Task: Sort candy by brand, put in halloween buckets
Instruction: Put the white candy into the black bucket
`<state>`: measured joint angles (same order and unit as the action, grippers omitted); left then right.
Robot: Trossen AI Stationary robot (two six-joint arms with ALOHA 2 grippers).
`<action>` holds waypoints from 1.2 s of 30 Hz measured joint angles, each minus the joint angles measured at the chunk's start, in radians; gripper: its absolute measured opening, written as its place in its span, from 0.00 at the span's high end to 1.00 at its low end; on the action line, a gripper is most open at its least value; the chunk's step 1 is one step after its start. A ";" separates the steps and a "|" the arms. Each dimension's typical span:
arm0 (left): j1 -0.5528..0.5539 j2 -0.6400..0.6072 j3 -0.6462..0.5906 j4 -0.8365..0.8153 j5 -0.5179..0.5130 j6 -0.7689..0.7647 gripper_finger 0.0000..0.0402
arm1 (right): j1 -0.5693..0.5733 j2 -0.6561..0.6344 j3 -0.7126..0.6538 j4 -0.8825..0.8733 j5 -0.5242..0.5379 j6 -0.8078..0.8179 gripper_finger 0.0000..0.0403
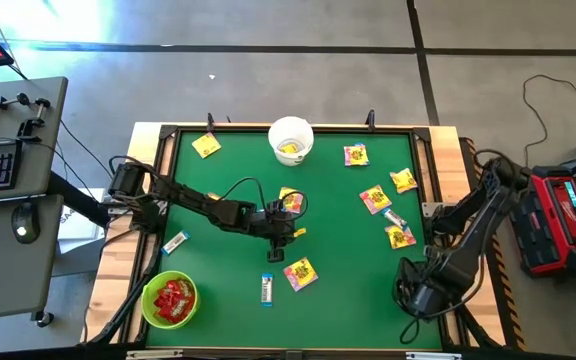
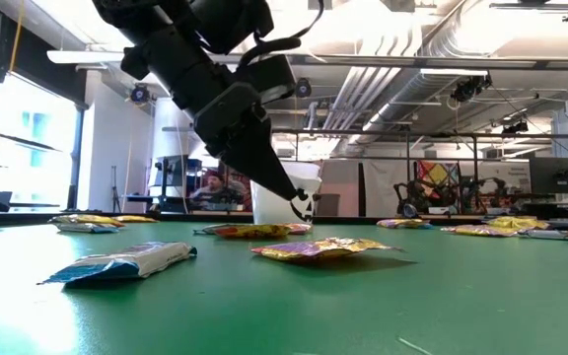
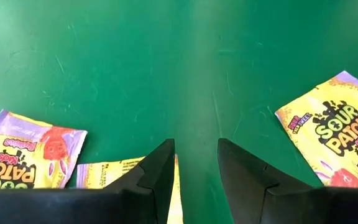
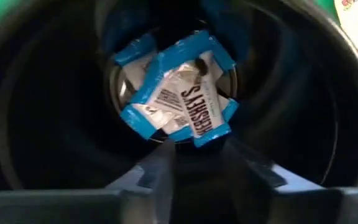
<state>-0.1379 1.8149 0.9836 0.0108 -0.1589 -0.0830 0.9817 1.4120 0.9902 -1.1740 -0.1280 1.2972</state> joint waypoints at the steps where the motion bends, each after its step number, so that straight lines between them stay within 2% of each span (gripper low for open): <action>1: 0.000 0.000 0.000 -0.003 0.000 0.000 0.71 | 0.000 0.000 0.015 -0.008 0.002 0.004 0.66; 6: 0.000 0.000 0.000 -0.037 0.000 0.001 0.71 | 0.000 0.000 0.134 -0.097 0.026 0.014 0.57; 12: -0.013 0.000 0.000 -0.059 0.000 -0.002 0.72 | 0.000 0.000 0.321 -0.308 0.110 0.107 0.56; 15: -0.028 0.000 -0.005 -0.036 -0.011 0.000 0.73 | -0.004 0.000 0.404 -0.402 0.191 0.148 0.56; 18: -0.031 0.000 -0.042 0.061 -0.010 0.001 0.75 | -0.033 -0.030 0.416 -0.386 0.308 0.137 0.56; 20: -0.029 0.000 -0.075 0.129 -0.003 -0.002 0.77 | -0.073 -0.054 0.393 -0.398 0.384 0.129 0.56; 23: -0.029 0.000 -0.106 0.191 -0.008 -0.017 0.78 | -0.154 -0.094 0.313 -0.397 0.439 0.076 0.56; 29: -0.034 0.000 -0.120 0.198 -0.008 -0.020 0.78 | -0.412 -0.141 0.106 -0.354 0.451 -0.115 0.56; 36: -0.034 0.000 -0.120 0.197 -0.008 -0.019 0.78 | -0.742 -0.144 -0.131 -0.111 0.454 -0.352 0.56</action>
<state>-0.1719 1.8145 0.8639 0.2081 -0.1669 -0.1024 0.2396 1.2682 0.8595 -1.2854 0.3264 0.9451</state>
